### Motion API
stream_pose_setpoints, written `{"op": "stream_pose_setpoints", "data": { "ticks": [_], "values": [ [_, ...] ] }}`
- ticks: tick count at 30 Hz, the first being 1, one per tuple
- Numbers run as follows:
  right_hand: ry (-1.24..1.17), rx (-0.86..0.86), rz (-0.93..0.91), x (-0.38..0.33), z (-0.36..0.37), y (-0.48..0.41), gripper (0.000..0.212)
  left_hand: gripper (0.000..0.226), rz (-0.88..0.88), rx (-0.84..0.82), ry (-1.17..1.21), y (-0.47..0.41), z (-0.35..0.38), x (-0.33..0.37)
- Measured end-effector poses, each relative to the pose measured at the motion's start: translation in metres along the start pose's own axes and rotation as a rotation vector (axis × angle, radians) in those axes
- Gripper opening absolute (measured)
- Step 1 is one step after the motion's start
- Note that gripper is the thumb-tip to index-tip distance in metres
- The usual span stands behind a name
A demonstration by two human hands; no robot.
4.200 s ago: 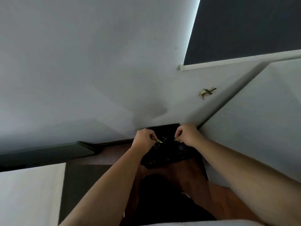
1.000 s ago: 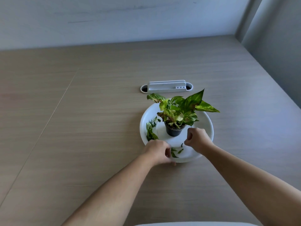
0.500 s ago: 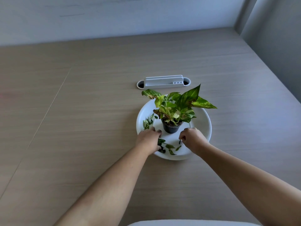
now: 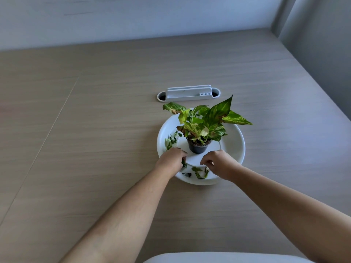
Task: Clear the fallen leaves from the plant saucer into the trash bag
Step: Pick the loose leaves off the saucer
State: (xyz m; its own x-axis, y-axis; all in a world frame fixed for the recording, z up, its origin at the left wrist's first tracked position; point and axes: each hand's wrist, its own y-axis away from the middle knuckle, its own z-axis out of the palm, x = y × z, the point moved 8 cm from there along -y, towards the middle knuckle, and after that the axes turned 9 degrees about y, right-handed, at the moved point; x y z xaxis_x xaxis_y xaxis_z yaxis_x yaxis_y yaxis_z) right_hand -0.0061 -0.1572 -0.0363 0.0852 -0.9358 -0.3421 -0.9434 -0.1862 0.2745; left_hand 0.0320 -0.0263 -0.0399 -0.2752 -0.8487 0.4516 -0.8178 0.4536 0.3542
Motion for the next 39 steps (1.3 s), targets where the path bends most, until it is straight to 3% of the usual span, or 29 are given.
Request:
{"op": "stream_pose_setpoints", "data": {
  "ticks": [7, 15, 22, 29, 39],
  "values": [
    [0.076, -0.136, -0.043, -0.021, 0.014, 0.001, 0.034, 0.018, -0.061, 0.171, 0.253, 0.006, -0.03, -0.01],
    [0.271, -0.19, -0.154, -0.038, 0.027, -0.004, 0.033, 0.013, -0.123, 0.23, 0.414, 0.018, -0.036, -0.033],
    [0.075, -0.098, 0.05, -0.024, 0.022, -0.004, 0.019, 0.012, -0.109, 0.216, 0.453, 0.02, -0.034, -0.033],
    [-0.466, 0.081, 0.411, 0.021, -0.007, 0.009, 0.012, 0.012, -0.121, 0.205, 0.491, 0.019, -0.033, -0.032],
    [-0.479, 0.157, 0.428, 0.042, -0.028, 0.059, 0.011, 0.012, -0.017, 0.189, 0.434, 0.032, -0.025, 0.036]
  ]
}}
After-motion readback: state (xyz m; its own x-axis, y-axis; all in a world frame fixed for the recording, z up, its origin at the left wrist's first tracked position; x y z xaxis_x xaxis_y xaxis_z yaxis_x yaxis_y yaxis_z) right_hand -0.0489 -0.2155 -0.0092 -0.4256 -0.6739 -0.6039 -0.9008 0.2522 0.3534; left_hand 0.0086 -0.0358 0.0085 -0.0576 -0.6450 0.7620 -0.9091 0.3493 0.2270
